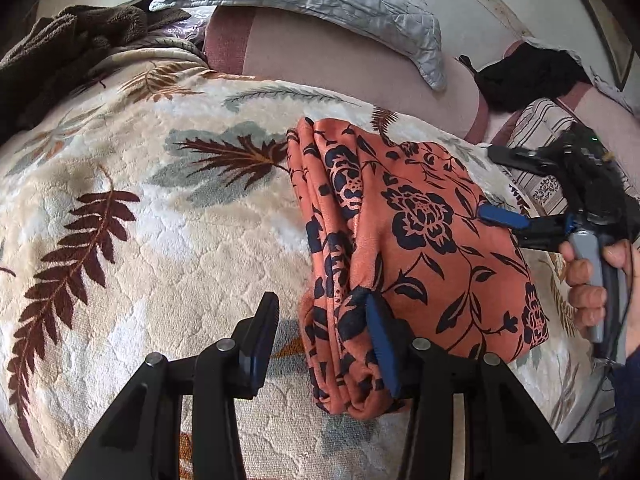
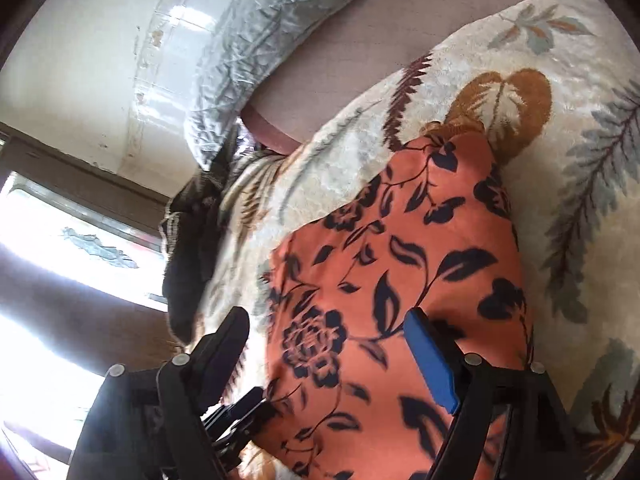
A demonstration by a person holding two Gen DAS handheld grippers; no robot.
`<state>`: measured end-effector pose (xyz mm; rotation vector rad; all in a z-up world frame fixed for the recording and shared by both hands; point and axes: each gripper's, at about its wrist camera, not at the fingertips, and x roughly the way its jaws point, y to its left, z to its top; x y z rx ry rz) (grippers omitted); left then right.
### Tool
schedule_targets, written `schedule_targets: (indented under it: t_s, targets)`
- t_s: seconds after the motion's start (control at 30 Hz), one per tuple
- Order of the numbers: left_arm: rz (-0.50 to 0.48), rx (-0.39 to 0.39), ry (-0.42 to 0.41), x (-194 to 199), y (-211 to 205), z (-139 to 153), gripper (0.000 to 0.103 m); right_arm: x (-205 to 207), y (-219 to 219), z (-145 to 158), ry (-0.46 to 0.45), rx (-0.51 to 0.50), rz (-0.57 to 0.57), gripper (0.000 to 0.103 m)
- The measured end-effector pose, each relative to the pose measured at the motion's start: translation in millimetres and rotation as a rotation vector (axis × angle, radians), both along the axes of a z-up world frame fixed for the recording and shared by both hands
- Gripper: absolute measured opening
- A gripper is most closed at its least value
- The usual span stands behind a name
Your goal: Fold small clothes
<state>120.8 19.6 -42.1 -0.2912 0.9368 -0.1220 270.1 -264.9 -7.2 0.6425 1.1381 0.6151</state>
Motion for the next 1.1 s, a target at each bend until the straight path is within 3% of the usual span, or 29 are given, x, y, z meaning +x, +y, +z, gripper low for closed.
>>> schedule_targets:
  t_s: [0.1,0.23,0.3,0.4,0.6,0.77,1.1]
  targets:
    - [0.004,-0.011,-0.004,2,2,1,0.048,18,-8,-19,0.073,0.030,-0.054,0.082]
    - [0.027,0.010,-0.018,-3,5,6,0.049,-17,-17,18,-0.033,0.053,-0.081,0.083]
    - [0.053,0.038,-0.035,-11,3,13,0.051,-53,-19,34,-0.095,-0.012,-0.075,0.083]
    - [0.078,0.124,-0.039,-26,-5,28,0.064,-119,-16,46,-0.174,-0.164,-0.045,0.084]
    - [0.137,0.239,-0.068,-74,-19,58,0.077,-219,-23,35,-0.262,-0.357,-0.068,0.085]
    - [0.175,0.275,-0.074,-109,-29,77,0.081,-255,-27,37,-0.289,-0.418,-0.102,0.086]
    - [0.214,0.314,-0.100,-150,-56,108,0.088,-293,-29,89,-0.440,-0.540,-0.140,0.091]
